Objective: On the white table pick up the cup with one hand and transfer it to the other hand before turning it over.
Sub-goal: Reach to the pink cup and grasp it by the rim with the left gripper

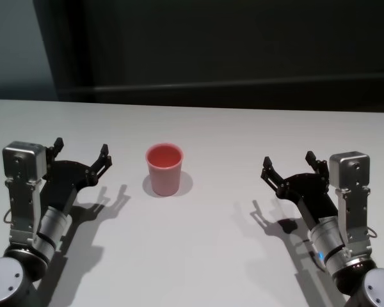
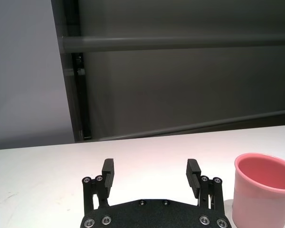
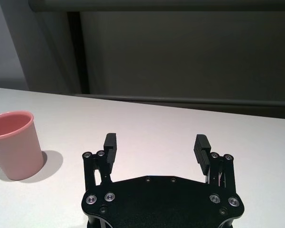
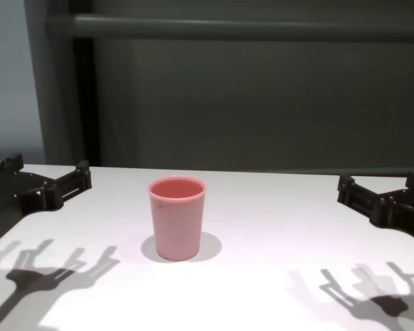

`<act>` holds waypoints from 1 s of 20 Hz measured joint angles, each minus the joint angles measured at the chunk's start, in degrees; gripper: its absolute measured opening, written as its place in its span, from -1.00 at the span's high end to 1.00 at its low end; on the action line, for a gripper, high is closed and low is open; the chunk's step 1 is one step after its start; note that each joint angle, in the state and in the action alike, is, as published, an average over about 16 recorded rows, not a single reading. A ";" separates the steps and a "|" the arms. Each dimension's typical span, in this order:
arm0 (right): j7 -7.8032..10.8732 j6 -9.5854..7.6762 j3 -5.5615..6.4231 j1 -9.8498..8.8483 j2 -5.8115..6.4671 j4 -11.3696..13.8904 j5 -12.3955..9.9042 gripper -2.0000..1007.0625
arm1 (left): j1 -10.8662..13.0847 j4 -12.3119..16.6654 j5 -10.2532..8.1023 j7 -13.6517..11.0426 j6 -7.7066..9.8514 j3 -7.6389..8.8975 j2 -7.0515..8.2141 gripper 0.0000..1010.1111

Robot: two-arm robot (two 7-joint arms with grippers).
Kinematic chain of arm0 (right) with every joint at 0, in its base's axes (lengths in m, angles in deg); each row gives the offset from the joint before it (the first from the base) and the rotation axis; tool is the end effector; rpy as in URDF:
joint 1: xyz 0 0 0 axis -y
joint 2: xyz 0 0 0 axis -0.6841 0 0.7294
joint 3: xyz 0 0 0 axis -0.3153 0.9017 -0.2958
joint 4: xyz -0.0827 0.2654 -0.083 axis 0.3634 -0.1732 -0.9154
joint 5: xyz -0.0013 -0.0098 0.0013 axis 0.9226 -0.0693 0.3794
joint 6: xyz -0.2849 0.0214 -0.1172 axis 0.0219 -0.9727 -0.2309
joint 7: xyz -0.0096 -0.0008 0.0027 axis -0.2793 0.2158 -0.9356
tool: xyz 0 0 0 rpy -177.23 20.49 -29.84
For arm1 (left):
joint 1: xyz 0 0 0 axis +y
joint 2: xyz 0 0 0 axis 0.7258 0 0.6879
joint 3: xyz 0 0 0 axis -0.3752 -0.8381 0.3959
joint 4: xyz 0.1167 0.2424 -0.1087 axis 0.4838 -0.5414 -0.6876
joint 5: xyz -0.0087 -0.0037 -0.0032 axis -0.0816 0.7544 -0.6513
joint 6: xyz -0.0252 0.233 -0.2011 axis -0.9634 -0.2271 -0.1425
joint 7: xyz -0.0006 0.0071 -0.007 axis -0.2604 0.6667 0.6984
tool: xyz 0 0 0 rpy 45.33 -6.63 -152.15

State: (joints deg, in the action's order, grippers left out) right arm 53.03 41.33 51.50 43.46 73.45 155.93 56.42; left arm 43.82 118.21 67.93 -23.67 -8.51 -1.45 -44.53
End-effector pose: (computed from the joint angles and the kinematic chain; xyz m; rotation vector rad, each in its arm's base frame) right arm 0.3002 0.0394 -0.3070 0.0398 0.0386 -1.3663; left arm 0.3225 0.0204 -0.3182 0.0574 -0.0596 1.3785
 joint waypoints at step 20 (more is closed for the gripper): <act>0.00 0.00 0.00 0.00 0.00 0.00 0.00 -0.99 | 0.00 0.00 0.00 0.00 0.00 0.00 0.00 -0.99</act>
State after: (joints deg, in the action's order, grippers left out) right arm 53.03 41.33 51.50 43.46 73.45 155.93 56.42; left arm 43.82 118.21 67.93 -23.67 -8.51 -1.45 -44.53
